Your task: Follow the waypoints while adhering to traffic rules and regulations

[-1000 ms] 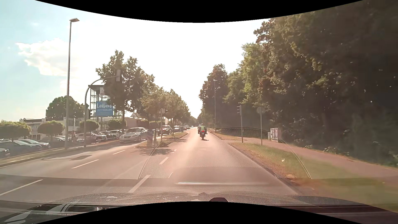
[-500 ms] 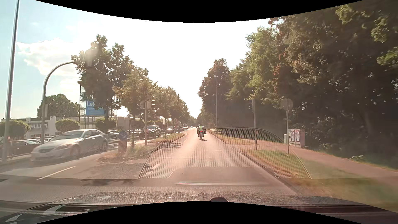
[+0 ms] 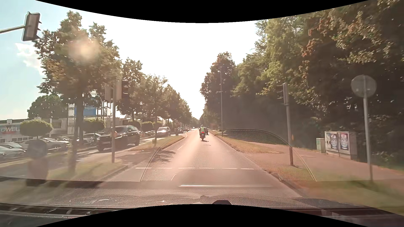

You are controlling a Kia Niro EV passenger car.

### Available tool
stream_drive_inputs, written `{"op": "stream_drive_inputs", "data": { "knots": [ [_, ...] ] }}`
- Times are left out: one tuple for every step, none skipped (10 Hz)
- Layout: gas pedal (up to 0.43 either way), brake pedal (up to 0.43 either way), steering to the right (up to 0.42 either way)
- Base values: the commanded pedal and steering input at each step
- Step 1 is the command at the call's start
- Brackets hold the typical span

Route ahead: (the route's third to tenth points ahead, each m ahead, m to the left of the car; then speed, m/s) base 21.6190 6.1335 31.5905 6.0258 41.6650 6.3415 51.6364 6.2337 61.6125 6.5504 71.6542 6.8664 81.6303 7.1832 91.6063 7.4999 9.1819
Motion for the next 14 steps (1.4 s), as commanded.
{"op": "stream_drive_inputs", "data": {
  "knots": [
    [0.189, 0.0, -0.001],
    [0.189, 0.0, -0.001],
    [0.189, 0.0, -0.002],
    [0.189, 0.0, -0.004],
    [0.189, 0.0, -0.007],
    [0.189, 0.0, -0.007],
    [0.189, 0.0, -0.007],
    [0.189, 0.0, -0.007],
    [0.189, 0.0, -0.007],
    [0.189, 0.0, -0.007],
    [0.189, 0.0, -0.007],
    [0.189, 0.0, -0.007],
    [0.189, 0.0, -0.007],
    [0.189, 0.0, -0.006]
  ]
}}
